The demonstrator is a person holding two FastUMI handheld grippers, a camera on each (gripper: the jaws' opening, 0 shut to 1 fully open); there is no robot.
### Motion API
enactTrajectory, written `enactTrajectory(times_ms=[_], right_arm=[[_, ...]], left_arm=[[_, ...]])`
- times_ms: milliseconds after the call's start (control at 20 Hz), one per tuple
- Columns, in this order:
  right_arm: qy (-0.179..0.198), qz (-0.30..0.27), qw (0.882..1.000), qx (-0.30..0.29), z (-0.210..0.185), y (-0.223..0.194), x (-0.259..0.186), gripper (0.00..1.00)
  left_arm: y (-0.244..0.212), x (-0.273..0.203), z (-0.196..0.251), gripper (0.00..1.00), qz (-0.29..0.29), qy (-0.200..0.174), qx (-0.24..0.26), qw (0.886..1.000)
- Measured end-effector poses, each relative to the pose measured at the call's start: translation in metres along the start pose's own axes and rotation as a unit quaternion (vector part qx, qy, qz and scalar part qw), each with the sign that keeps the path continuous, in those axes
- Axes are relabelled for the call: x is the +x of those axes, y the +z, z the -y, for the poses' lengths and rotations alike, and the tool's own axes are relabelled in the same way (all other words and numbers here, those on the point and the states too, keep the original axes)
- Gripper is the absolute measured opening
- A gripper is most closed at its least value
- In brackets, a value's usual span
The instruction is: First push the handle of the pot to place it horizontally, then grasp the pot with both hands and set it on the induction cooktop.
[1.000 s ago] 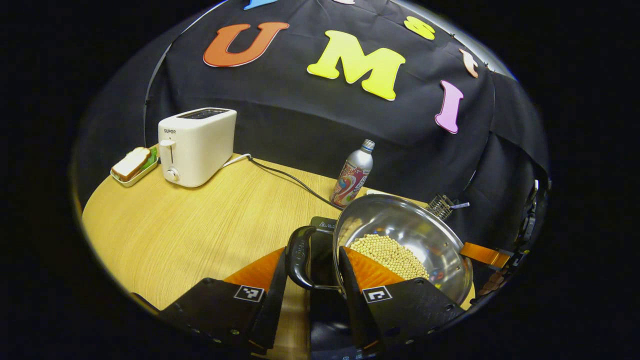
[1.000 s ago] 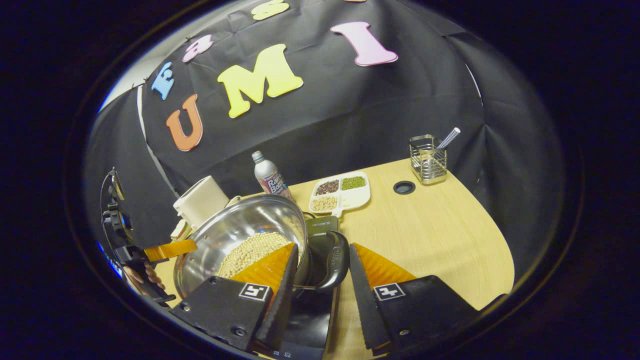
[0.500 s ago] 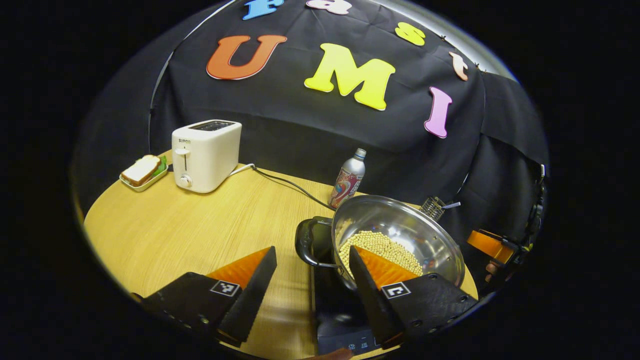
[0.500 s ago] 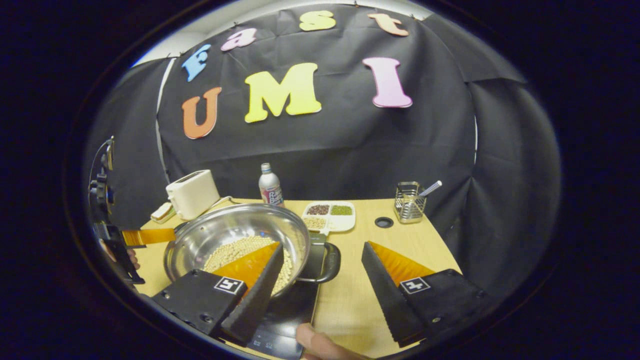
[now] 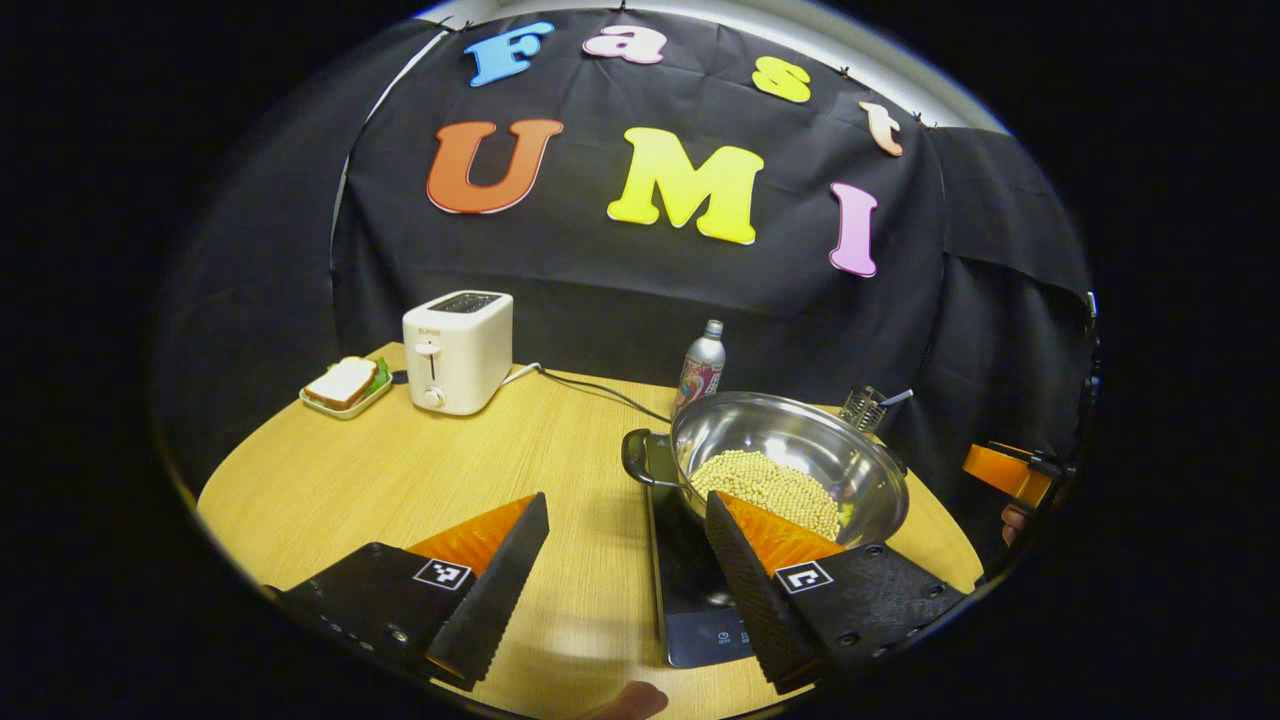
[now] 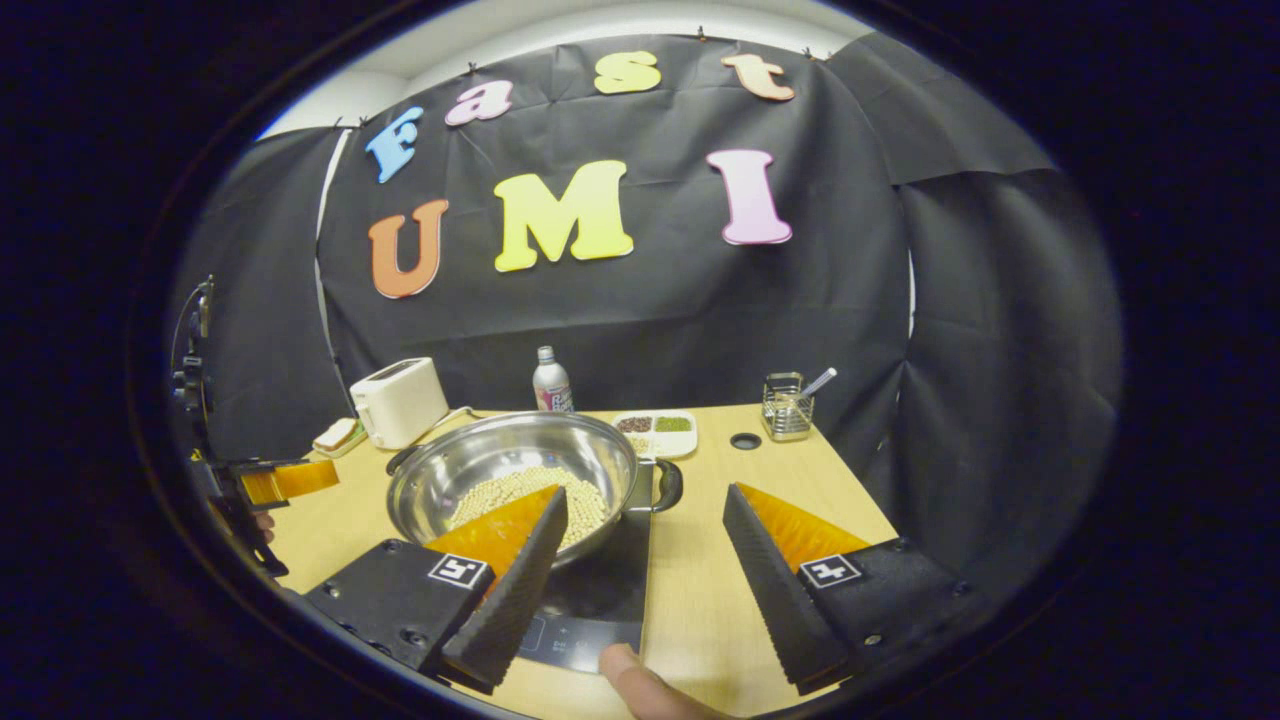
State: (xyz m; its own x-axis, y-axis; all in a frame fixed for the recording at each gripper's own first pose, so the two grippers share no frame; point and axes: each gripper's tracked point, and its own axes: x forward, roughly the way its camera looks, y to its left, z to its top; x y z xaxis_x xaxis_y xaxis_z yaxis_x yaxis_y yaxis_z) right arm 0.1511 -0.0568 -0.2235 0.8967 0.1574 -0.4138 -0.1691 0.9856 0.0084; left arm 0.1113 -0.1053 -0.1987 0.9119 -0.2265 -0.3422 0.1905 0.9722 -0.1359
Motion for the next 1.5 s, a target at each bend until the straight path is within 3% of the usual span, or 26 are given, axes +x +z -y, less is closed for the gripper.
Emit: enactTrajectory(times_ms=[300, 650, 850, 1200, 1500], right_arm=[[-0.034, 0.054, 0.997, 0.034, 0.005, 0.011, -0.074, 0.96], [-0.064, 0.131, 0.989, -0.001, -0.012, 0.048, -0.171, 0.96], [-0.102, 0.171, 0.98, -0.02, -0.013, 0.069, -0.226, 0.96], [-0.09, 0.205, 0.975, -0.002, -0.031, 0.104, -0.282, 0.96], [-0.097, 0.25, 0.963, -0.008, -0.033, 0.117, -0.311, 0.96]], left_arm=[[0.025, -0.065, 0.009, 0.94, 0.079, 0.015, 0.017, 0.997], [0.061, -0.15, 0.006, 0.94, 0.142, 0.037, 0.033, 0.989], [0.084, -0.203, 0.004, 0.94, 0.171, 0.03, 0.032, 0.984], [0.131, -0.263, -0.002, 0.93, 0.234, 0.03, 0.025, 0.971], [0.123, -0.268, 0.004, 0.93, 0.234, 0.019, 0.041, 0.971]])
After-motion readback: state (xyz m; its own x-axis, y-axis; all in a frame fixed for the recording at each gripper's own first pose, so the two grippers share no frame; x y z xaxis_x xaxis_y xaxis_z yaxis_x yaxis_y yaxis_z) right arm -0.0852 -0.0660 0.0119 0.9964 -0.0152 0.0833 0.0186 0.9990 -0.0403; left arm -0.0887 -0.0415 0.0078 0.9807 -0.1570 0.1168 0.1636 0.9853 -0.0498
